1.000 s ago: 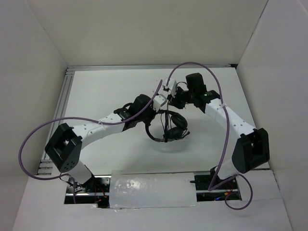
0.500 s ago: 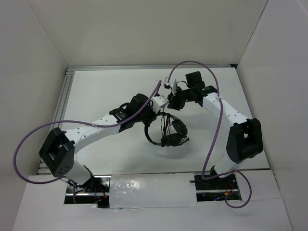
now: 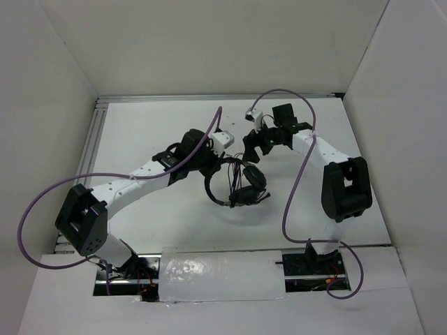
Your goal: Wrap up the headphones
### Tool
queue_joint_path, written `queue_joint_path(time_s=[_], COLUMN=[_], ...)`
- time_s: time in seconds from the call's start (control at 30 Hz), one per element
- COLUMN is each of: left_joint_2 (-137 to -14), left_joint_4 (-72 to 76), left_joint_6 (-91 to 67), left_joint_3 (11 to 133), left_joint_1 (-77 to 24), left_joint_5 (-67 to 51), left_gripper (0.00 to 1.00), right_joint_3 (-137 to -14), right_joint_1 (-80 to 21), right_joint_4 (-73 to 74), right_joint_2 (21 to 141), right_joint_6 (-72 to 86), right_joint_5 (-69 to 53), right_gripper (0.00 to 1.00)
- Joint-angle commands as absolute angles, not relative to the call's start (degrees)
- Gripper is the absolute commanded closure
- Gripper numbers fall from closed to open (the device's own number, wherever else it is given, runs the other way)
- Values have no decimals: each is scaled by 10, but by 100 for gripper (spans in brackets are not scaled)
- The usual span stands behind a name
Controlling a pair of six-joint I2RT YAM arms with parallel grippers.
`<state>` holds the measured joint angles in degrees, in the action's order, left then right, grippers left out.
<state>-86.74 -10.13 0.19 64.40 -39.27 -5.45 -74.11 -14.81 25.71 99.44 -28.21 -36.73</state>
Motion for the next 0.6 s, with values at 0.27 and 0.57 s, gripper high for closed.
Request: queue_joint_path(time_s=[0.27, 0.57], left_joint_2=[-866, -939], left_joint_4=[-101, -148], left_joint_6=[-63, -96], left_joint_3=[698, 775], left_joint_1=[-301, -186], left_joint_5=[-99, -56], left_gripper=[100, 100], right_joint_3=[-754, -758], right_joint_1=[-111, -53], right_joint_4=[171, 165], right_joint_2=[984, 998], right_joint_6=[-169, -100], right_joint_5=[-308, -314], right_gripper=[0, 0])
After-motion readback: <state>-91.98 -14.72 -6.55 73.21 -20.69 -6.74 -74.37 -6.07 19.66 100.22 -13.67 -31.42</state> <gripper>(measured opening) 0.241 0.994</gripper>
